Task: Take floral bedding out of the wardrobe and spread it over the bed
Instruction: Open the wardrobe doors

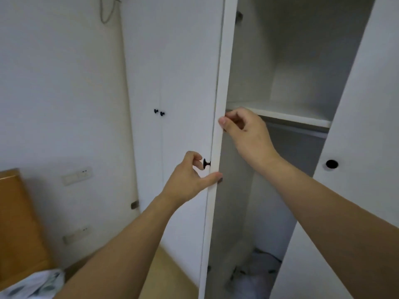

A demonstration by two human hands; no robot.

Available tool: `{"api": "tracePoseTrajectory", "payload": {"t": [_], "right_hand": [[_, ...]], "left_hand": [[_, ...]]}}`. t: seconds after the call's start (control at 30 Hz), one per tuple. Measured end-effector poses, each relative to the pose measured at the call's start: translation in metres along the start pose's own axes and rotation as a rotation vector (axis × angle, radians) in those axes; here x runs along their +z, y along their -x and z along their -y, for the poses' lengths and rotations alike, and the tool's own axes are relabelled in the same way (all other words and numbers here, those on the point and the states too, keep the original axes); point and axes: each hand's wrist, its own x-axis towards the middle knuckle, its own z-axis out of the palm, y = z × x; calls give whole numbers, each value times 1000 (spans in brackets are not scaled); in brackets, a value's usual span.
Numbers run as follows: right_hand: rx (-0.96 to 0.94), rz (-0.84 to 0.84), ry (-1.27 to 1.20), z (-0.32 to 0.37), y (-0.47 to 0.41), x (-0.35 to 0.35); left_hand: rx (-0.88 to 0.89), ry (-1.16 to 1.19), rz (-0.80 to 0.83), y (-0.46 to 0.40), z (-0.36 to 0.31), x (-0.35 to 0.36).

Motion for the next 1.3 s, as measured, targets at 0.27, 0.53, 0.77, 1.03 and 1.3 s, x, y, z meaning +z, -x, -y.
{"api": "tracePoseTrajectory", "payload": {"t": [0.27, 0.53, 0.77, 1.03, 1.3], "right_hand": [[-194, 140, 89, -8, -33, 116], [-263, 343, 317, -44, -67, 207], [-323, 291, 449, -58, -76, 220], [-233, 69, 879, -73, -69, 37], [67, -103, 1460, -104, -19, -135]], "left_hand": [[-58, -82, -234, 1, 68, -62], [-159, -71, -361, -45, 131, -118], [-134, -129, -433, -50, 138, -121], [413, -211, -346, -47, 40, -2], [341, -54, 170, -77, -44, 157]]}}
